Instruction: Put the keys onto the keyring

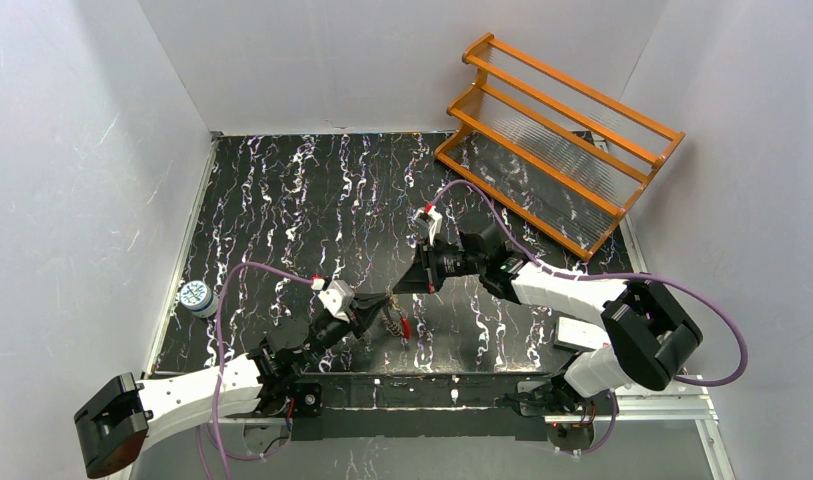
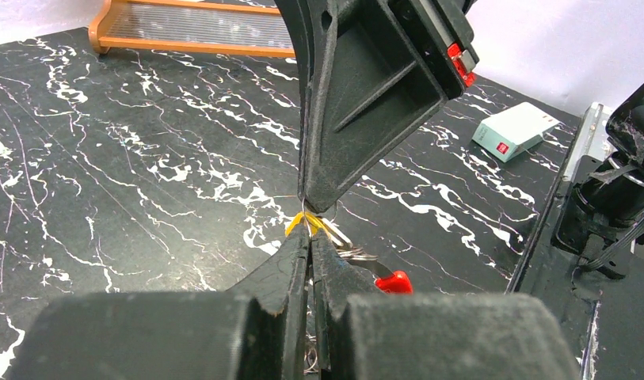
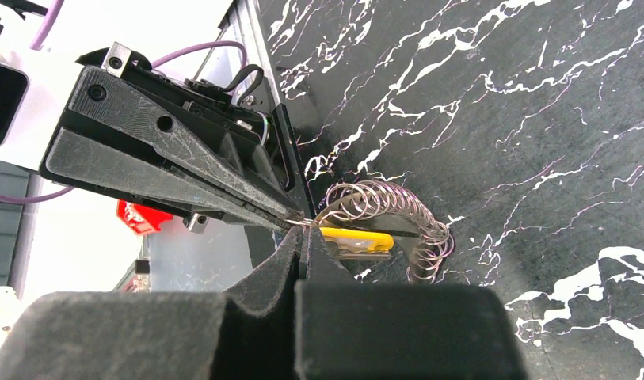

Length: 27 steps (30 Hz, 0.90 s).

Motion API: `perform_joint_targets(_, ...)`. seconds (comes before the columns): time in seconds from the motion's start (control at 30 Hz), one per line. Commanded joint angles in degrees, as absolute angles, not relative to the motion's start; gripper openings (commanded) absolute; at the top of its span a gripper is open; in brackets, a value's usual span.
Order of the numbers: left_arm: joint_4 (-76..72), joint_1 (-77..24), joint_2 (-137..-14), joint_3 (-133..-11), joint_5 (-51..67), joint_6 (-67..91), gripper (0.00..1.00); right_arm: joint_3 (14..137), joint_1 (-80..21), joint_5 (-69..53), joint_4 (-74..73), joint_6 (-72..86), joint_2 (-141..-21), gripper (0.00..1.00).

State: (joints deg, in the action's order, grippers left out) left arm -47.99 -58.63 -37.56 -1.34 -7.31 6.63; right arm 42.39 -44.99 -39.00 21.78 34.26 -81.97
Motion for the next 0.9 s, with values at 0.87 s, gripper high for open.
perform_joint_targets(0.87,-50.36,-58.89,-37.59,-1.24,-6.53,5.8,0.0,47.37,-44.85,-38.7,12.87,31.66,-86.07,0.01)
